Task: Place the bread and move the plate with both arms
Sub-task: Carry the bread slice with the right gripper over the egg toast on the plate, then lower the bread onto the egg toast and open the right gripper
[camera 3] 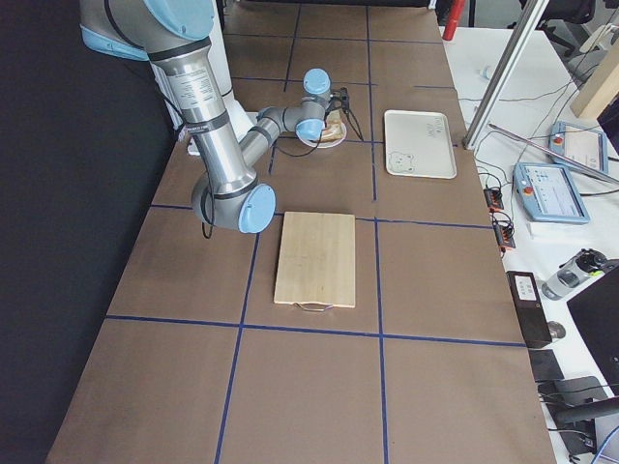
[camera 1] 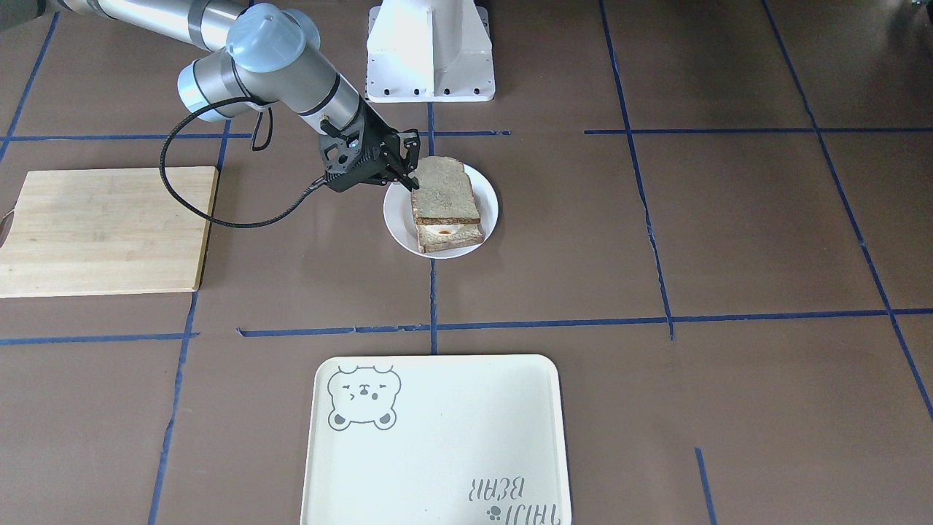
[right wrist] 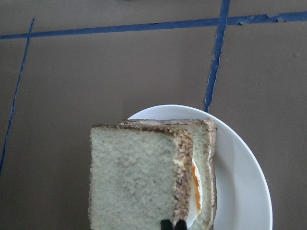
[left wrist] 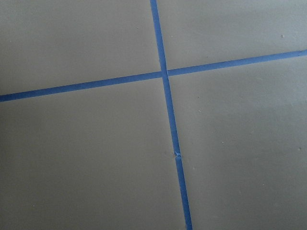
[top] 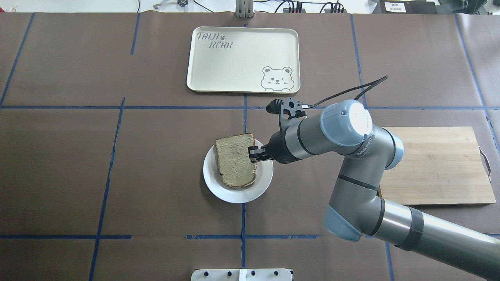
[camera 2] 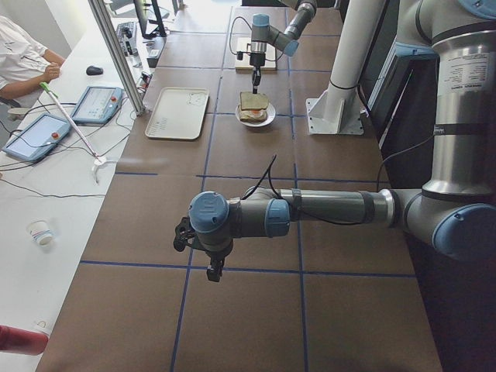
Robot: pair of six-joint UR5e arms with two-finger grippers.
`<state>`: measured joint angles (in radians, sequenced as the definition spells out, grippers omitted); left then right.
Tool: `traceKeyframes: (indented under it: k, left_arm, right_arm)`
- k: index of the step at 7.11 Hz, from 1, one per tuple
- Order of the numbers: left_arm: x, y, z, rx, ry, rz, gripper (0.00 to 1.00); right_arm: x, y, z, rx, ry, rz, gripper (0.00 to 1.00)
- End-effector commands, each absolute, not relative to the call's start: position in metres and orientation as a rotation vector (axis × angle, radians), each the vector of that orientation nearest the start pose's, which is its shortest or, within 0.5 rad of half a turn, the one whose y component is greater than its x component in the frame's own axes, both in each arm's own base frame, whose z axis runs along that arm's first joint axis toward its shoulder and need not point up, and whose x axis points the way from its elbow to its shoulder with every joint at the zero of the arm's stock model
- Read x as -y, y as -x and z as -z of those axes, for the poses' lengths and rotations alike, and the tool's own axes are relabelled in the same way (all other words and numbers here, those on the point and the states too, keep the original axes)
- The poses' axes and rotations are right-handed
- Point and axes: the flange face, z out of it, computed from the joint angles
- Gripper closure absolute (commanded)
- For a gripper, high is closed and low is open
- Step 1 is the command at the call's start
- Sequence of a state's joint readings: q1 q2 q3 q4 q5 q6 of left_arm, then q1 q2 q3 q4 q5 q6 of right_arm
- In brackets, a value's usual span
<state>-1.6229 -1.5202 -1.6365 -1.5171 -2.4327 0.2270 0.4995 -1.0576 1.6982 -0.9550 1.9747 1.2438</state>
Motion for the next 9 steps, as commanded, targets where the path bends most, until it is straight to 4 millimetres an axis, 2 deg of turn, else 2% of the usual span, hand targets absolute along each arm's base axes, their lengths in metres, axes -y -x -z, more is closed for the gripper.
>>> traceKeyframes:
  k: [1, 3, 9]
  left_arm:
    - [0.464, 0.082, -0.646, -0.865, -0.090, -0.148, 0.00]
    - [0.463, 0.082, -0.645, -0.865, -0.092, -0.149, 0.00]
    - [0.463, 0.082, -0.641, -0.864, -0.100, -0.151, 0.00]
  right_arm:
    - [0.387, 0.532, -0.246, 1.245, -0.157, 0.110, 1.00]
    - [0.388, 0.539, -0.253, 1.229, -0.156, 0.102, 1.00]
    - [0.394, 0.542, -0.247, 1.224, -0.195, 0.085, 0.98]
